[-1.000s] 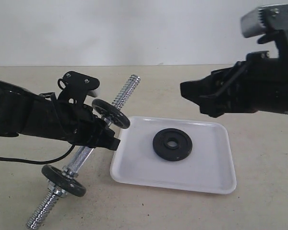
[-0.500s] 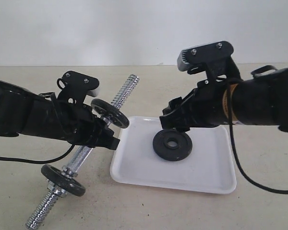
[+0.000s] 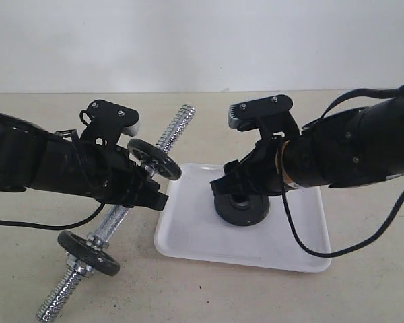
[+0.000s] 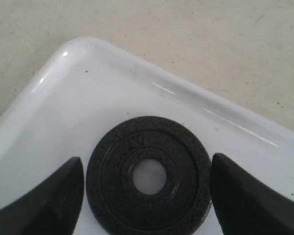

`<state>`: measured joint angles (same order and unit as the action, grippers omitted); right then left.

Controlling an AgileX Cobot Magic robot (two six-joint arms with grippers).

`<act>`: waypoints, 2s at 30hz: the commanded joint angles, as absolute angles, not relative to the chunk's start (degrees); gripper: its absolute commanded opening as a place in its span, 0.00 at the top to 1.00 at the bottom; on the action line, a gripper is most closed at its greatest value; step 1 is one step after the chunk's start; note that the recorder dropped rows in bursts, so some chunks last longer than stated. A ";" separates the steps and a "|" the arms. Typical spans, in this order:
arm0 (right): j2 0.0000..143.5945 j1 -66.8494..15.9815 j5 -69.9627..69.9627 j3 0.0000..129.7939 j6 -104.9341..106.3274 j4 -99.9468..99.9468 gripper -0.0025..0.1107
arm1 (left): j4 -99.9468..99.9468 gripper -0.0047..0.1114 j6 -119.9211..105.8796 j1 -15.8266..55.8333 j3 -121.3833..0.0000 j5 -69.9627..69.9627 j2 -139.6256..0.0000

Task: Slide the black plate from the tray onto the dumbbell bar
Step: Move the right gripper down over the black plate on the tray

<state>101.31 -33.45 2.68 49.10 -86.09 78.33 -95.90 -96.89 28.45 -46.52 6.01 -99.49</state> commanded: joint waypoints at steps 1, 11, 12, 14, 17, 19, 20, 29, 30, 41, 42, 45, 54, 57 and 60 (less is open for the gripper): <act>104.19 -34.91 5.36 50.65 -86.39 78.43 0.40 | -96.50 0.92 -97.81 28.55 -48.06 7.92 -96.36; 105.44 -36.00 7.25 52.16 -86.73 77.39 0.05 | -96.50 0.92 -97.81 28.55 -48.06 8.92 -96.36; 105.44 -36.00 7.73 52.16 -86.73 77.39 0.05 | -96.50 0.92 -97.81 28.55 -48.06 8.92 -96.36; 105.44 -36.00 8.35 52.16 -86.73 77.39 0.05 | -96.50 0.92 -97.81 28.55 -48.06 8.92 -96.36; 105.80 -36.00 8.77 52.33 -86.84 77.39 0.05 | -96.50 0.92 -97.81 28.55 -48.06 8.92 -96.36; 106.79 -36.00 8.72 52.95 -86.84 77.39 0.05 | -96.50 0.92 -97.81 28.55 -48.06 8.92 -96.36; 107.46 -36.00 8.39 53.45 -86.84 77.39 0.05 | -96.50 0.92 -97.81 28.55 -48.06 8.92 -96.36; 108.75 -36.00 10.98 55.13 -85.08 77.14 0.05 | -96.50 0.92 -97.81 28.55 -48.06 9.15 -96.36; 108.75 -36.00 11.61 55.13 -85.11 77.14 0.05 | -96.50 0.92 -97.81 28.55 -48.06 9.30 -96.36; 108.75 -36.00 11.20 55.13 -85.11 77.14 0.05 | -96.50 0.92 -97.81 28.55 -48.06 10.22 -96.36; 108.75 -36.00 10.70 55.13 -85.11 77.14 0.05 | -96.50 0.92 -97.81 28.55 -48.06 10.22 -96.36; 109.73 -36.00 10.28 55.13 -85.11 77.14 0.05 | -96.50 0.92 -97.81 28.55 -48.06 10.22 -96.36; 112.49 -36.00 9.91 55.13 -85.11 77.14 0.05 | -96.50 0.92 -97.81 28.55 -48.06 10.22 -96.36; 112.50 -36.00 9.81 55.13 -85.11 77.14 0.05 | -96.50 0.92 -97.81 28.55 -48.06 10.22 -96.36; 112.60 -36.00 9.87 55.13 -85.11 77.14 0.05 | -96.50 0.92 -97.81 28.55 -48.06 10.22 -96.36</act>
<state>112.43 -35.94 9.45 54.85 -85.54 77.35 -95.90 -97.35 28.45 -46.52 7.43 -99.49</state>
